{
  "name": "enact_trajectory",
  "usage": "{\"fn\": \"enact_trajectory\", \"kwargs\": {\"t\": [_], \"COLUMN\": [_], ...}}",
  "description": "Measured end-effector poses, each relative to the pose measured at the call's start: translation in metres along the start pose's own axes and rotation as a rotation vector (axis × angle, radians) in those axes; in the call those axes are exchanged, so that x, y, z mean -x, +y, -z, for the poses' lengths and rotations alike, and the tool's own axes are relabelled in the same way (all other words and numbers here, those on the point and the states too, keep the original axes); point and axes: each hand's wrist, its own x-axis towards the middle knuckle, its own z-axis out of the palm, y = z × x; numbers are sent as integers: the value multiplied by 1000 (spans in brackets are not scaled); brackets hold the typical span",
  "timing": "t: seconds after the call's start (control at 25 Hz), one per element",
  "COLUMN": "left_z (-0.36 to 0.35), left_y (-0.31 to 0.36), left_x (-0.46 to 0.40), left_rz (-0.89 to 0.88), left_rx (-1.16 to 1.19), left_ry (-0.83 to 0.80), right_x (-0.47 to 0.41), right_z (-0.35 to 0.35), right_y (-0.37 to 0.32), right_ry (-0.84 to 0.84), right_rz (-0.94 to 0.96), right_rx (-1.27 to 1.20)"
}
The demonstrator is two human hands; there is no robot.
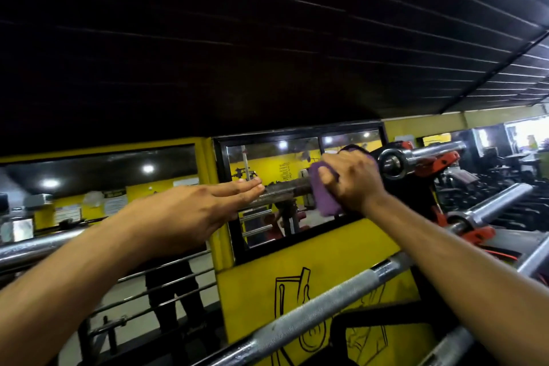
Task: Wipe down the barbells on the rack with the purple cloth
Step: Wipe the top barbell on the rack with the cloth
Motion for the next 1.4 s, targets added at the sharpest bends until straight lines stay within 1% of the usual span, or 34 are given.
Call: {"fn": "enact_trajectory", "kwargs": {"t": [0.08,0.12,0.2,0.32,0.4,0.48,0.56,0.64,0.68,0.72,0.8,0.92,1.0,1.12,1.2,1.28,1.4], "left_z": [1,2,5,8,7,7,7,8,8,9,9,7,7,7,8,9,10], "left_y": [2,3,6,9,9,9,11,13,14,14,14,10,8,8,9,11,12], "left_x": [1,2,1,0,0,1,1,1,2,3,3,2,1,0,0,2,2], "left_rz": [-2,0,2,17,17,29,51,63,76,83,76,59,63,38,39,55,55], "left_rx": [1,1,-5,-10,-18,-23,-20,-22,-23,-24,-24,-18,-9,-18,-9,7,-21], "left_ry": [5,9,11,-2,-7,-14,-30,-29,-31,-30,-20,-4,-6,3,1,-11,-26], "right_x": [-2,-2,-7,-19,-22,-20,-16,-14,-14,-15,-13,-9,-11,-13,-8,-3,8], "right_z": [8,11,14,16,14,11,8,8,8,10,14,11,10,16,19,15,11], "right_y": [47,63,75,40,-4,-46,-60,-36,-12,13,59,85,72,31,-7,-44,-65], "right_ry": [-107,-154,-214,-282,-301,-247,-182,-180,-204,-240,-344,-363,-380,-407,-337,-279,-185], "right_rz": [-91,-106,-124,-153,-89,10,100,139,97,17,-121,-173,-228,-289,-241,-175,-90], "right_rx": [7,7,7,-18,-71,-98,-102,-103,-84,-61,-12,161,220,108,11,-7,11]}}
